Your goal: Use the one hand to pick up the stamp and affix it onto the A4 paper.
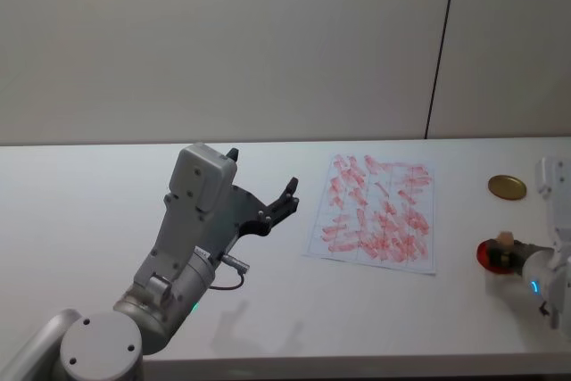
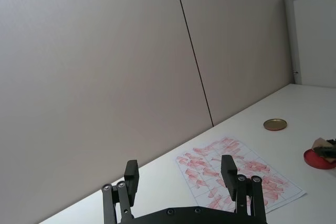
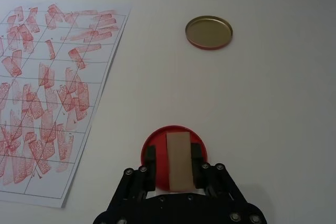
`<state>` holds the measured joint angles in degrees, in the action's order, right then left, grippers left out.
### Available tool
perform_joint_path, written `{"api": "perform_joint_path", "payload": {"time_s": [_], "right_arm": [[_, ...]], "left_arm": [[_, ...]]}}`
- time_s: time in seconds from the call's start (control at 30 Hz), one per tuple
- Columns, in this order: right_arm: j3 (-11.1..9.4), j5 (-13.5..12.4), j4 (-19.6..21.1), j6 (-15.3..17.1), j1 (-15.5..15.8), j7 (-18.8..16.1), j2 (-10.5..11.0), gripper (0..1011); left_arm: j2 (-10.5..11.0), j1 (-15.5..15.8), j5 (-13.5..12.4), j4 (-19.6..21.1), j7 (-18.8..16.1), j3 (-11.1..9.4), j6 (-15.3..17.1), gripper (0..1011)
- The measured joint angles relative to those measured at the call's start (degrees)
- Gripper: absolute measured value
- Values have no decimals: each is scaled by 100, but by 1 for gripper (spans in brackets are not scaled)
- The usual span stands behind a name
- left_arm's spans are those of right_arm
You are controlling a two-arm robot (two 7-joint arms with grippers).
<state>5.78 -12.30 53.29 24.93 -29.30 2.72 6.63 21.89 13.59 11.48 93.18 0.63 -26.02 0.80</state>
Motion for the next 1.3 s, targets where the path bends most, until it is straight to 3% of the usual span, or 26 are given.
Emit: {"api": "perform_joint_path", "payload": {"time_s": [0.37, 0.67, 0.77, 1.3], "right_arm": [[14, 27, -222, -222, -120, -40, -37, 705], [7, 67, 188, -480, 64, -27, -20, 949], [2, 81, 331, -567, 139, -25, -8, 1001], [-49, 319, 1469, -1468, 882, -186, 155, 1001]], "left_arm": [[0, 0, 0, 0, 0, 0, 0, 993], [0, 0, 0, 0, 0, 0, 0, 993], [0, 0, 0, 0, 0, 0, 0, 993], [0, 0, 0, 0, 0, 0, 0, 993]]}}
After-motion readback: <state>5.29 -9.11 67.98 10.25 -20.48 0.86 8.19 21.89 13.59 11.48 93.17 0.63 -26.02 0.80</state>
